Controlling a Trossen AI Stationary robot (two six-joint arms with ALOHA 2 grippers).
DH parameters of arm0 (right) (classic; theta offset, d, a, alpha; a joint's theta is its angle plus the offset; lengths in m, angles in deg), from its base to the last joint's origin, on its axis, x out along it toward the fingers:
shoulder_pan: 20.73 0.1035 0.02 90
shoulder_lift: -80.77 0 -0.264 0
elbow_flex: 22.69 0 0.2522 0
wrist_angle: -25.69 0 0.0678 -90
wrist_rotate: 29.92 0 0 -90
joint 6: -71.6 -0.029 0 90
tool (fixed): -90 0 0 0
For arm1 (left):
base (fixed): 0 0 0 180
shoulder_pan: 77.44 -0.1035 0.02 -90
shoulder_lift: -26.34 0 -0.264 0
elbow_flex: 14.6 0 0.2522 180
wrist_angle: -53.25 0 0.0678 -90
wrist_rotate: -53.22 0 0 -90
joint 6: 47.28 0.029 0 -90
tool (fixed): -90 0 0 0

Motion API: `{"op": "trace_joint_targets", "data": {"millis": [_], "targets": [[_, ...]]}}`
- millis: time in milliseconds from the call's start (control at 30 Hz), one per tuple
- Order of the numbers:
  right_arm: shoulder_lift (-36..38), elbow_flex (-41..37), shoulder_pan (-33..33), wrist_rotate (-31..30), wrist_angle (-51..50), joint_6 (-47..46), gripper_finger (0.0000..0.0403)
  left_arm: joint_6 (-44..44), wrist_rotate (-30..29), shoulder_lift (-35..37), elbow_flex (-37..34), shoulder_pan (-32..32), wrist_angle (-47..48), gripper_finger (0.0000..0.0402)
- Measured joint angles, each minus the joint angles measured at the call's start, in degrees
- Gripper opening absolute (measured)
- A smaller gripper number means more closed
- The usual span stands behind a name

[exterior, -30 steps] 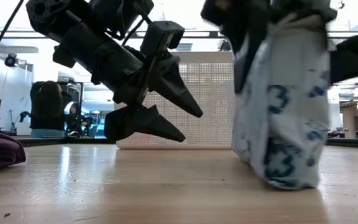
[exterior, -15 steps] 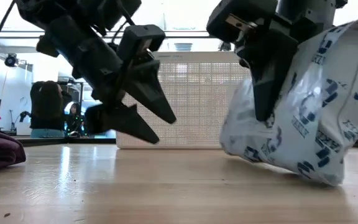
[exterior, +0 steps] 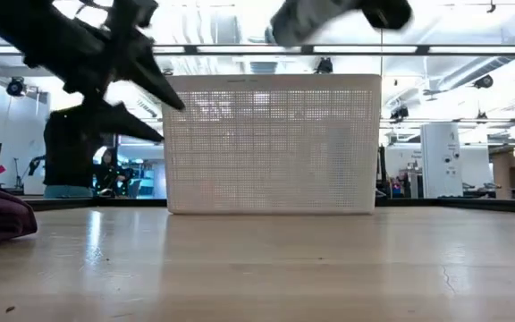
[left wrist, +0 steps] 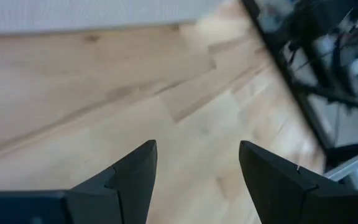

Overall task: Pick & place medical supplies in basket/bin
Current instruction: Put the white mailer bag into the white bin, then return to Home Position

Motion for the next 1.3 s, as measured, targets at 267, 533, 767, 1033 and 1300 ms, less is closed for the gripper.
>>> {"op": "trace_joint_targets", "data": {"millis": [267, 533, 767, 1033, 1300], "targets": [[6.8, 4.9, -23.2, 10.0, 0.1, 17.5, 0.0174, 2.6, -4.6, 9.4, -0.7, 1.4, -0.1, 0.0212], [-3.2, 9.7, -41.0, 34.3, 1.7, 23.3, 0.0228, 11.9, -4.0, 16.1, 2.2, 1.4, -0.3, 0.0212], [-12.2, 18.0, -41.7, 36.1, 1.5, 24.9, 0.0289, 14.3, -3.8, 20.4, 2.0, 1.3, 1.5, 0.0212], [-14.6, 29.8, -41.7, 29.3, -7.9, 31.3, 0.0328, 14.4, -4.2, 21.3, 2.0, 1.2, 4.2, 0.0212], [-9.6, 35.5, -37.1, 22.7, -27.6, 40.4, 0.0335, 13.0, -4.5, 21.3, 2.0, 1.2, 3.6, 0.0212]]}}
